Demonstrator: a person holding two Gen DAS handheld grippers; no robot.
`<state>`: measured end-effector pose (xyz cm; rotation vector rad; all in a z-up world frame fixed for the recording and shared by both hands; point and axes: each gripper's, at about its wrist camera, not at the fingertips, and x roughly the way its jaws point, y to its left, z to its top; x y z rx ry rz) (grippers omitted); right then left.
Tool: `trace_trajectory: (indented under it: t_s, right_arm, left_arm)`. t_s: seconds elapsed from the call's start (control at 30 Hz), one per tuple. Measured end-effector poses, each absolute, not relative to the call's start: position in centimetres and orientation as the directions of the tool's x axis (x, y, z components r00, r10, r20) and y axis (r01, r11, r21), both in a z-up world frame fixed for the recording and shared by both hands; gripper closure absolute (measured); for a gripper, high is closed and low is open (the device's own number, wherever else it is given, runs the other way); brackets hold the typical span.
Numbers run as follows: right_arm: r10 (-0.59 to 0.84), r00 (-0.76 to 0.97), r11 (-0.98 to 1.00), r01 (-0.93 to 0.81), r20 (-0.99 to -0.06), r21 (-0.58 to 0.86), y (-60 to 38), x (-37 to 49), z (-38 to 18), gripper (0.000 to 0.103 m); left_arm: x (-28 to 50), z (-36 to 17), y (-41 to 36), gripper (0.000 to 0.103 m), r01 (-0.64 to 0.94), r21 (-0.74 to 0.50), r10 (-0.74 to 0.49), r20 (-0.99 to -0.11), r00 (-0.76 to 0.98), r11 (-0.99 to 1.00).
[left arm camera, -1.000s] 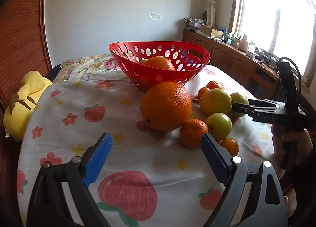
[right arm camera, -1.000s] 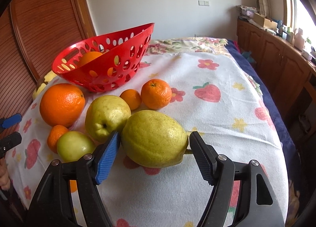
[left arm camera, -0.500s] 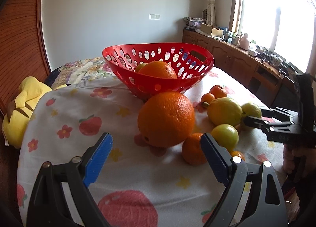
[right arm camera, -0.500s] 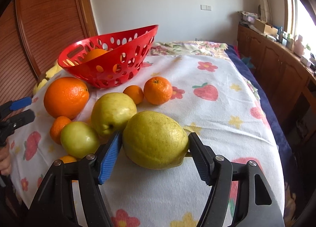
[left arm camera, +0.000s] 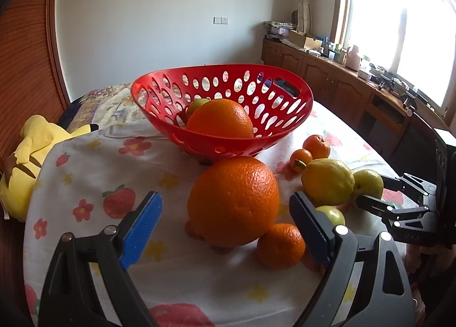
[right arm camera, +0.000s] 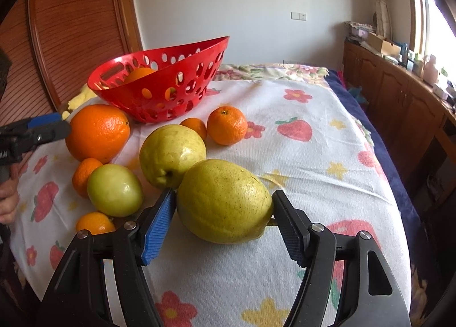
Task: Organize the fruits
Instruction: 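Reach the right tool to the yellow pomelo while the left tool approaches another large orange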
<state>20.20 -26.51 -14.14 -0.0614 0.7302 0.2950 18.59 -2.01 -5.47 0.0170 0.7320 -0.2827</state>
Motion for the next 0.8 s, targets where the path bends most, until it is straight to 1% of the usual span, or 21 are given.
trace_trajectory:
  t_s: [0.23, 0.43, 0.8]
  right_arm:
    - [0.247, 0.705, 0.957, -0.287, -0.665, 0.052, -26.5, 20.2, -14.2, 0.032]
    - [0.247, 0.705, 0.957, -0.287, -0.665, 0.052, -26.5, 20.2, -14.2, 0.032]
    - [0.248, 0.705, 0.956, -0.287, -0.664, 0.053, -26.5, 20.2, -14.2, 0.031]
  left_arm:
    - [20.3, -6.2, -2.4, 0.012, 0.261, -0.078, -0.240, -0.698, 0.675, 0.962]
    - [21.7, -6.6, -2.7, 0.012, 0.279, -0.101, -0.262, -0.727, 0.635, 0.955]
    - [23.2, -7.3, -3.9, 0.010, 0.307, -0.073, -0.252, -0.763, 0.596, 0.949]
